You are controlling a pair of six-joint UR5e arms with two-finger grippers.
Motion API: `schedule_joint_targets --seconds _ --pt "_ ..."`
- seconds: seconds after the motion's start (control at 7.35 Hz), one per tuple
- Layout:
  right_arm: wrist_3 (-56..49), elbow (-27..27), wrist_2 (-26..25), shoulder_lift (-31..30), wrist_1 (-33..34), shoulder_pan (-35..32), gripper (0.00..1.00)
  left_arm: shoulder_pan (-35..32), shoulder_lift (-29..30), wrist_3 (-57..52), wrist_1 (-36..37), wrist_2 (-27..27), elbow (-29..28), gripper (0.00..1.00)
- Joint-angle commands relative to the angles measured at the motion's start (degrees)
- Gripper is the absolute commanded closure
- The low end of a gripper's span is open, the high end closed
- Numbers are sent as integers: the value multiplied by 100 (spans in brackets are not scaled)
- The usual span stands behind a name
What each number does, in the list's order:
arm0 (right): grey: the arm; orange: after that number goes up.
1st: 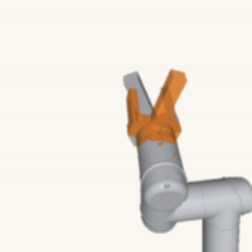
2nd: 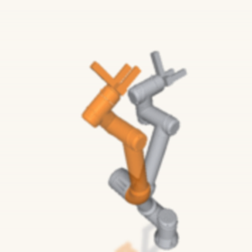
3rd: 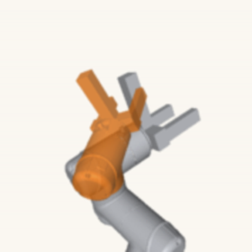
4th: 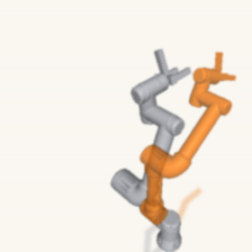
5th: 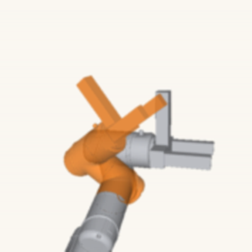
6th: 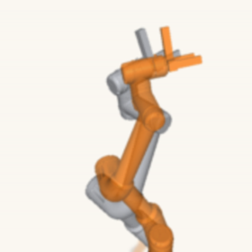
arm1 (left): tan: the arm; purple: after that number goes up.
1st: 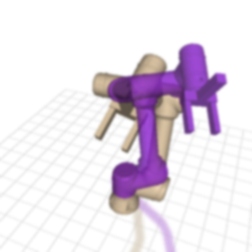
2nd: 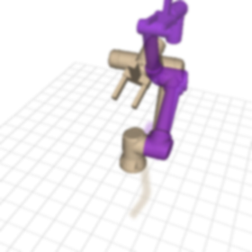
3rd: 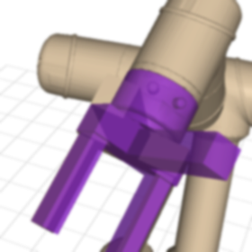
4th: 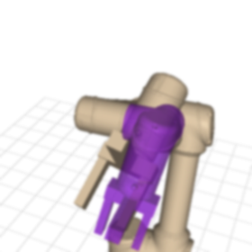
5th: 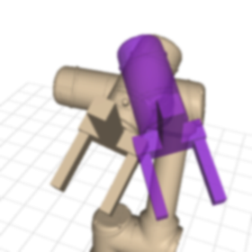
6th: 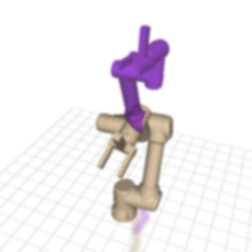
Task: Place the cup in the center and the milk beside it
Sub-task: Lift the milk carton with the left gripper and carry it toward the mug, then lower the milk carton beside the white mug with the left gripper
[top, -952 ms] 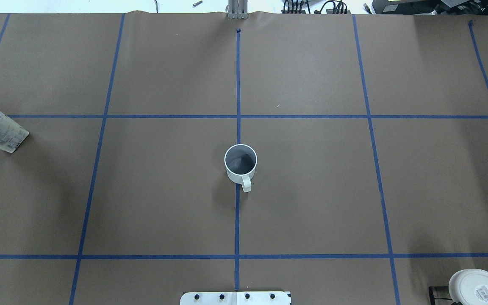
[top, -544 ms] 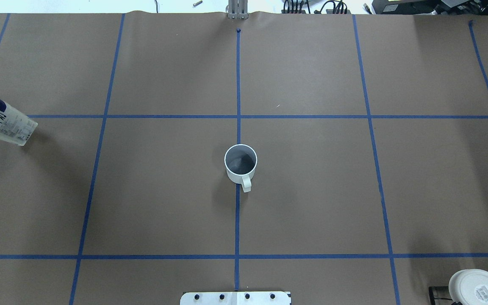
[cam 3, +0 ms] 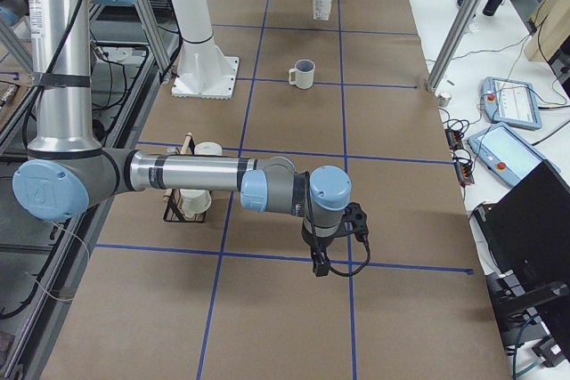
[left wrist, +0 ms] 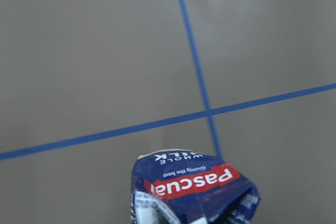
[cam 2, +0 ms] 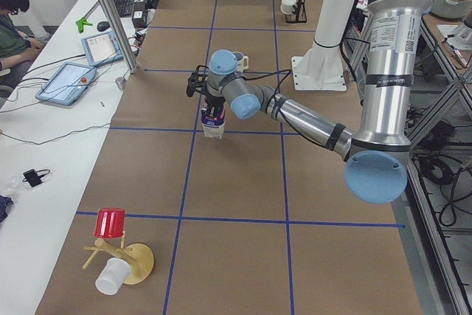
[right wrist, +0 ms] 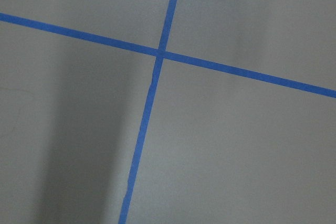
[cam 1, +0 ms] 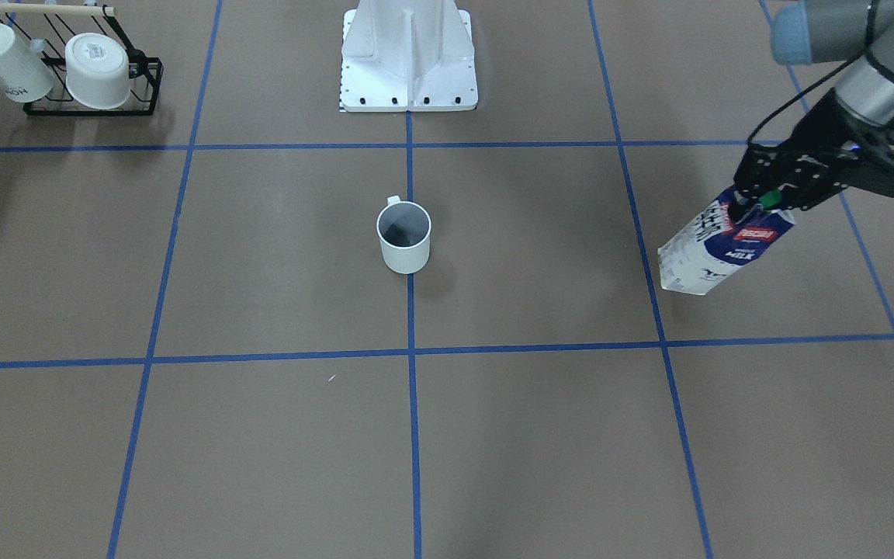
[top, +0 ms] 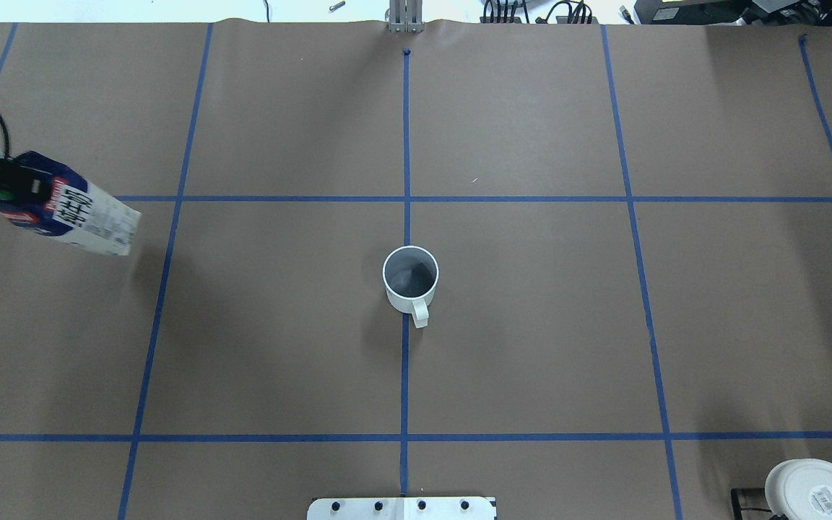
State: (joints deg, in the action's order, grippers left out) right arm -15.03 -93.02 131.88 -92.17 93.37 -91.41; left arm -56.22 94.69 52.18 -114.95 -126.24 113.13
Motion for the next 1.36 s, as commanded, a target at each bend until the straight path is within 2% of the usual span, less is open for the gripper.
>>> schedule_joint_targets --seconds 0.0,0.14,0.27,0.41,0.82,1.22 --pt "0 3 22 -2 6 0 0 1275 1526 1335 1500 1043 156 100" --pt "0 11 22 -2 6 0 0 1784 2405 1591 2606 1562 96 100" --pt "0 20 22 6 6 9 0 2111 2962 1855 3009 1803 -105 100" --pt "0 20 22 15 6 0 0 2237 3298 2101 3004 1883 -481 100" --pt "9 29 22 50 6 9 0 2615 3617 2358 3022 2156 -696 100" --pt "9 38 13 59 14 9 0 2774 3601 2358 3013 2437 -748 100"
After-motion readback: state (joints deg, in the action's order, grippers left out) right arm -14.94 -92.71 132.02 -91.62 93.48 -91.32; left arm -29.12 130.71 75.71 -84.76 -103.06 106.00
